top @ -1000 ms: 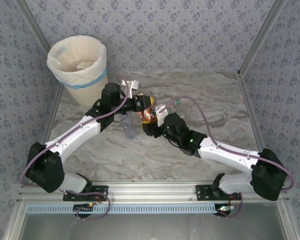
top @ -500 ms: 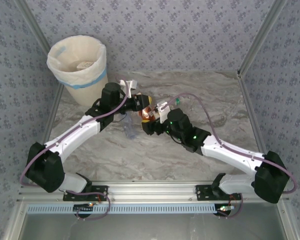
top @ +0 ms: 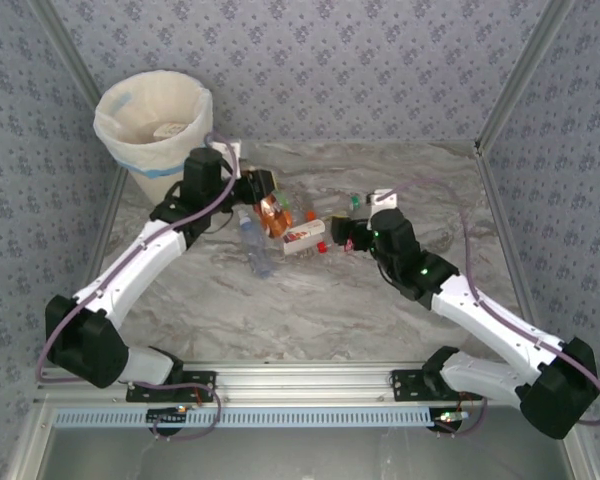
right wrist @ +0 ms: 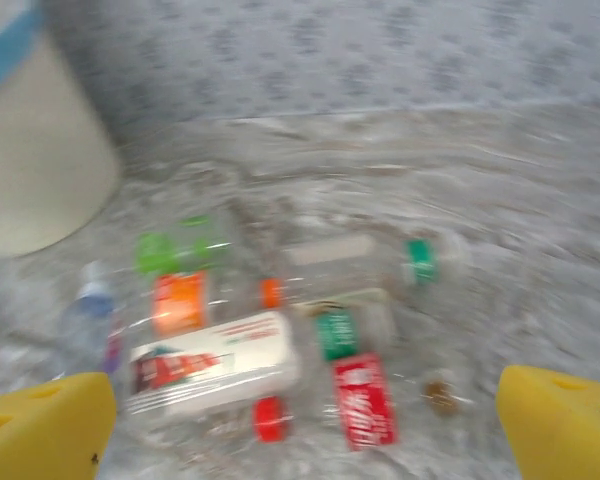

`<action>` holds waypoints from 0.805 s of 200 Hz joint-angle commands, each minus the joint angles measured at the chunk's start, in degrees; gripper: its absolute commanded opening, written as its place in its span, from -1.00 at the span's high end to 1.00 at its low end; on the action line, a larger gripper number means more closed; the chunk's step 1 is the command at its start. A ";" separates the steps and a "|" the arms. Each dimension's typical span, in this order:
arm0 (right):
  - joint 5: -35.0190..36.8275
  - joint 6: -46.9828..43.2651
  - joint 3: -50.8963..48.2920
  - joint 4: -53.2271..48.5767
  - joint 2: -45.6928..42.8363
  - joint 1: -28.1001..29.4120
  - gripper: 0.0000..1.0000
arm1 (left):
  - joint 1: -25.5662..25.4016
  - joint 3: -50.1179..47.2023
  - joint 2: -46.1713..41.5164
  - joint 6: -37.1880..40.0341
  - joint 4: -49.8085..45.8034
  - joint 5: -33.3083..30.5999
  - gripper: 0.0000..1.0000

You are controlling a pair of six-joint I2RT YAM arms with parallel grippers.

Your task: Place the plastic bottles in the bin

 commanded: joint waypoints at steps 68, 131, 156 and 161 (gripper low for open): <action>5.06 9.89 -5.48 -1.45 -6.31 -3.35 -1.00 | 6.29 15.24 -2.58 12.97 -2.04 -19.87 1.00; 2.98 8.25 -5.80 -0.02 -6.78 -3.26 -1.00 | 14.19 26.65 4.31 14.83 0.00 -19.69 1.00; 2.80 8.32 -6.25 0.66 -7.33 -3.26 -1.00 | 14.97 30.46 6.88 15.88 0.13 -23.64 1.00; 2.80 8.43 -6.45 0.85 -7.43 -3.26 -1.00 | 15.10 30.82 7.32 15.98 0.38 -25.57 1.00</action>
